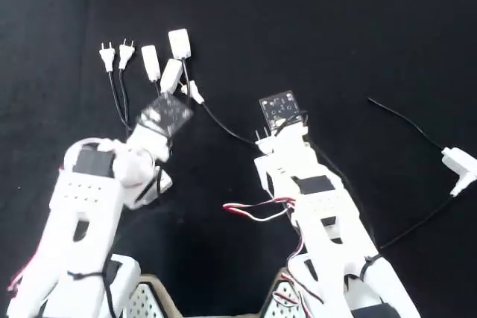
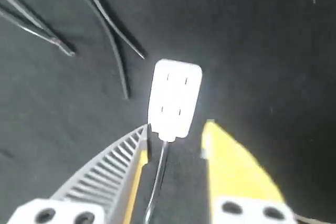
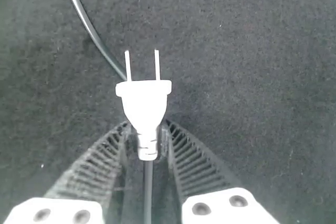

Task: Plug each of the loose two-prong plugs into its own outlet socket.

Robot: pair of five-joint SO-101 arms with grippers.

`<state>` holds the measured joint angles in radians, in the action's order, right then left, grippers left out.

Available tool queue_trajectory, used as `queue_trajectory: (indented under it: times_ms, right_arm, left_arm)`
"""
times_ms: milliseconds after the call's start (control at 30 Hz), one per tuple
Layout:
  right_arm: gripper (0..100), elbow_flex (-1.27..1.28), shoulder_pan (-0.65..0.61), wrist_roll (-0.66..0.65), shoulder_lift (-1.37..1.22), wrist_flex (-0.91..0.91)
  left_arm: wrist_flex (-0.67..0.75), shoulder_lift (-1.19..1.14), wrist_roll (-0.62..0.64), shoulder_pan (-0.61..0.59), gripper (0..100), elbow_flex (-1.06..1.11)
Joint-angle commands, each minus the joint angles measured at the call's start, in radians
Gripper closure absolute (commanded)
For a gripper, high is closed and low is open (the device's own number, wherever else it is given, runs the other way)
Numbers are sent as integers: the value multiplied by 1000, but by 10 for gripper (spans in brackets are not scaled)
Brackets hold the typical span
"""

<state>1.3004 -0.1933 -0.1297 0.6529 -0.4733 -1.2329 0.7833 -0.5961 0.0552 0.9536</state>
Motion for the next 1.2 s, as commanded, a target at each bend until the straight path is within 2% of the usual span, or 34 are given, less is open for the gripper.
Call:
queue_trajectory:
  times_ms: [0,133,333,467,567,767,1000,1167]
  right_arm:
    - [987,-5,-12,6,25,15]
    - [987,-5,-12,6,25,15]
    - [987,-5,-12,6,25,15]
    - [987,-5,-12,6,25,15]
    - [987,-5,-12,6,25,15]
    - [987,-5,-12,6,25,17]
    - [987,-10,-5,6,28,12]
    - [987,-36,52,6,31,-12]
  left_arm:
    - [121,48,-74,-45,713,108]
    - [287,38,-176,-140,637,211]
    - [334,-167,-204,-104,638,156]
    - [321,-408,-207,-59,745,42]
    - [247,-516,-203,-41,838,-54]
    - [199,-411,-180,12,937,-35]
    - [138,-175,-178,173,941,99]
    - [129,-44,-180,245,937,177]
